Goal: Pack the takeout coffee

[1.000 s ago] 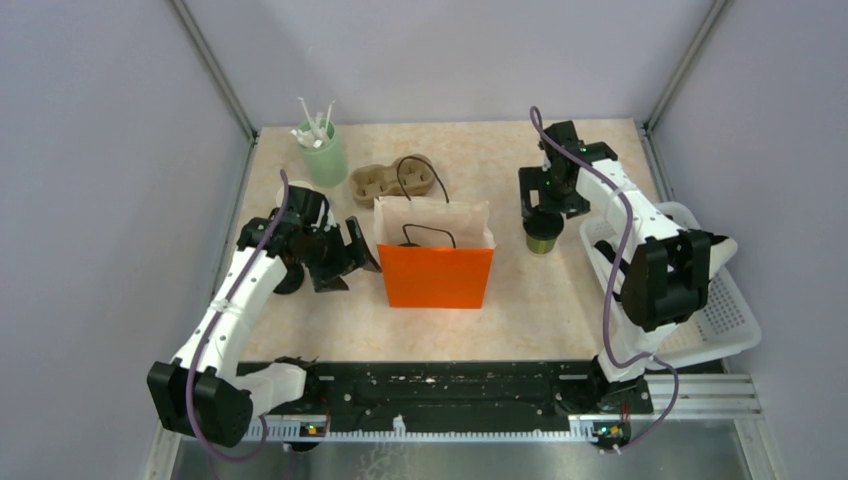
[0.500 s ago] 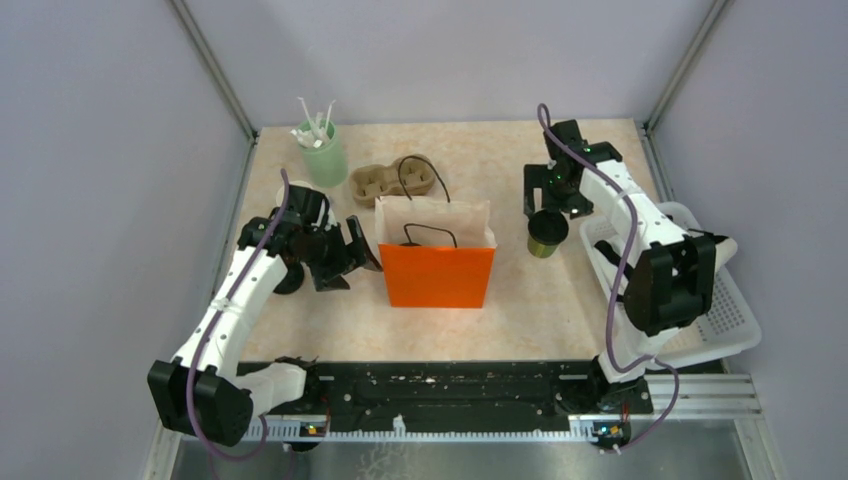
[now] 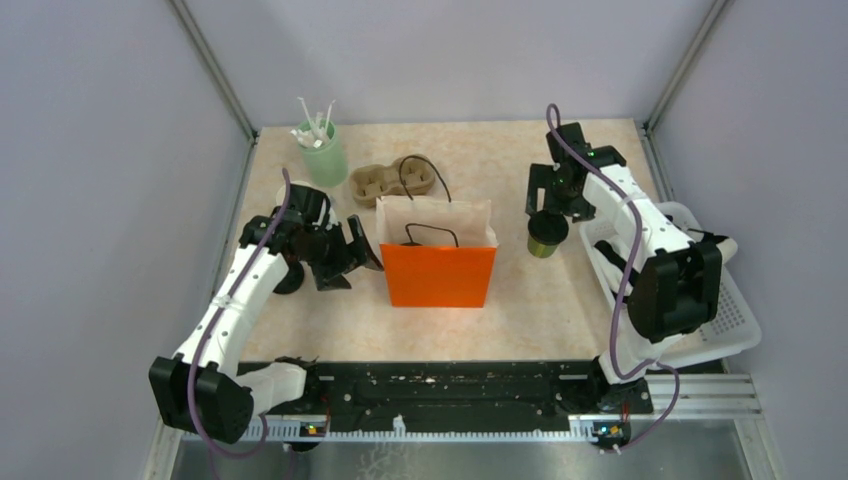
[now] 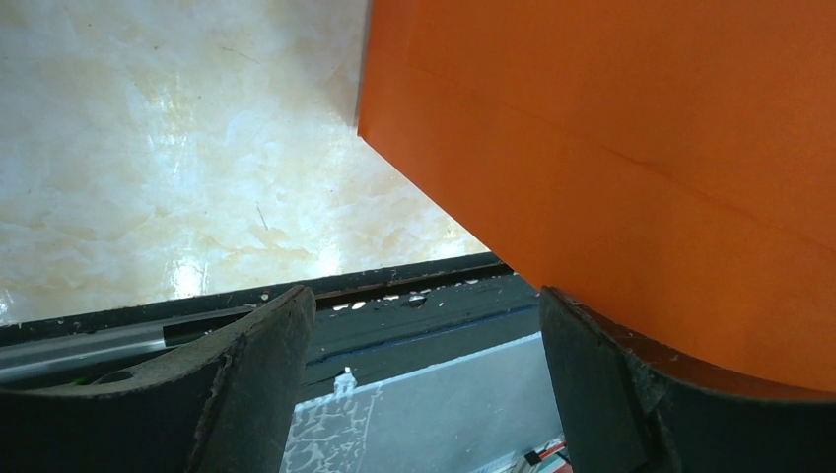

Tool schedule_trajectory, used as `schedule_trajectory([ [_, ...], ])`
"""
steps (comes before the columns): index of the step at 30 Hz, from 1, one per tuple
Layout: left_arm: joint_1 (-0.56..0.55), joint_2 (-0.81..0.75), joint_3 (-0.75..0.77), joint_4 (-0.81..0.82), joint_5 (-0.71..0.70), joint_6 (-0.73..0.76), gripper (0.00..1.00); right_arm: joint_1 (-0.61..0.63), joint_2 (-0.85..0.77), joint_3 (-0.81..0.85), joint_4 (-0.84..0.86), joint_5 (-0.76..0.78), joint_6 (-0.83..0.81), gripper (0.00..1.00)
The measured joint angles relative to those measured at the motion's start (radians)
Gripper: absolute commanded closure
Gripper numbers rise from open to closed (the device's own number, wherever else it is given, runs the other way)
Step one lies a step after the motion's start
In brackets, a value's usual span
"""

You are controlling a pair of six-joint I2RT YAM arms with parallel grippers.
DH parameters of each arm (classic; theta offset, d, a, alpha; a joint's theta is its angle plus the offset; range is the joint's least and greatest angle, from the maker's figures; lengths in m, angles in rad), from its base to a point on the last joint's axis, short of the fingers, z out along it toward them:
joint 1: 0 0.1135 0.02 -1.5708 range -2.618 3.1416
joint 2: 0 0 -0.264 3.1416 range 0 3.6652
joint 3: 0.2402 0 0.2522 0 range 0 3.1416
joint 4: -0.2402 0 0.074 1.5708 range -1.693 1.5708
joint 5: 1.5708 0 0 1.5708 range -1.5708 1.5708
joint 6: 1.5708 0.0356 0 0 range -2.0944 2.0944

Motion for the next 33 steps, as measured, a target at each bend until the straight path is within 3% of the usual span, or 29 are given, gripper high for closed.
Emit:
schedule_trajectory([
  [18, 0.000, 0.000, 0.000, 0.007, 0.001, -0.009, 0.10, 0.044, 0.002, -0.042, -0.015, 0.129, 0.260, 0.06],
  [33, 0.000, 0.000, 0.000, 0.008, 0.001, -0.009, 0.10, 0.061, 0.007, -0.035, -0.036, 0.164, 0.317, 0.09],
])
